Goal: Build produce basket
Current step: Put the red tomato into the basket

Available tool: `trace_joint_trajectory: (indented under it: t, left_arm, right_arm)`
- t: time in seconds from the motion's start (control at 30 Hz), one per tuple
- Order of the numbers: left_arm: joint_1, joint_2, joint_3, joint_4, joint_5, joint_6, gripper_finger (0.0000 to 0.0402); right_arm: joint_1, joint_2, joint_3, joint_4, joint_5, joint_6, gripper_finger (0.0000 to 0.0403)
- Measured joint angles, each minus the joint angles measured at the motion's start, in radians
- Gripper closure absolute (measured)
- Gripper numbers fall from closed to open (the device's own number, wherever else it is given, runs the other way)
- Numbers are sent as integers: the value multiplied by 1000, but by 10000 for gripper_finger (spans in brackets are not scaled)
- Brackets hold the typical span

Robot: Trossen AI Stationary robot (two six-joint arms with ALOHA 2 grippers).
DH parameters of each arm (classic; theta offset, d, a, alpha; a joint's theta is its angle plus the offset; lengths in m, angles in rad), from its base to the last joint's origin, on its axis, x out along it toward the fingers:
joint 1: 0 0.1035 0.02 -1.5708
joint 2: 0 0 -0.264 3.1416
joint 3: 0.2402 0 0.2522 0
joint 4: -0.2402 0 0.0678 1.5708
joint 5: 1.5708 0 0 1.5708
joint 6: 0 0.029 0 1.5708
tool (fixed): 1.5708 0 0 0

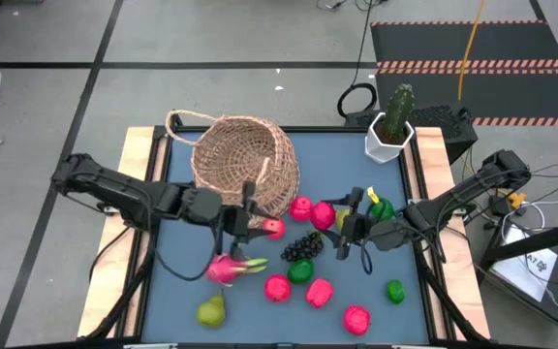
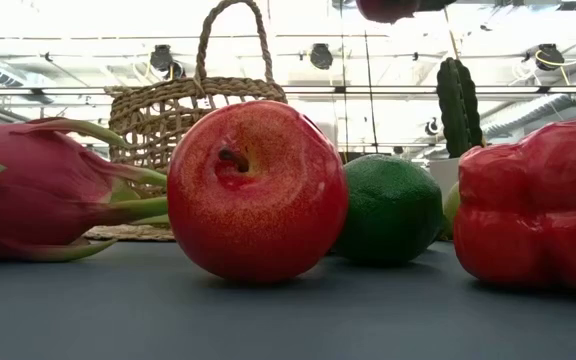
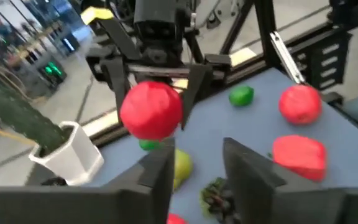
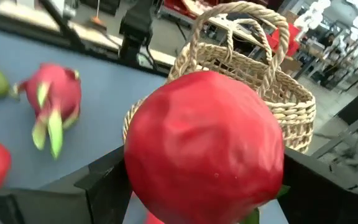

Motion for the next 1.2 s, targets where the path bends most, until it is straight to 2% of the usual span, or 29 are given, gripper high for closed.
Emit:
trace_joint_trajectory:
  t: [0.2, 0.33, 0.43, 0.87, 0.97, 1.2]
  left_arm:
    - [1, 76, 0, 93, -24, 189, 174]
    - [1, 113, 0, 128, -25, 392, 152]
    - [1, 125, 0, 132, -25, 474, 149]
    - [1, 124, 0, 110, -66, 496, 139]
    - [-2, 124, 0, 110, -105, 506, 118]
    - [-11, 124, 0, 106, -128, 530, 38]
  right_arm:
    - [-7, 0, 0, 36, -1, 122, 80]
    - [-11, 0, 0, 37, 0, 189, 80]
    - [-23, 0, 0, 36, 1, 226, 80]
    - [-44, 0, 0, 28, 0, 294, 80]
    - [-44, 0, 0, 28, -5, 379, 80]
    - [-81, 0, -15, 72, -202, 487, 80]
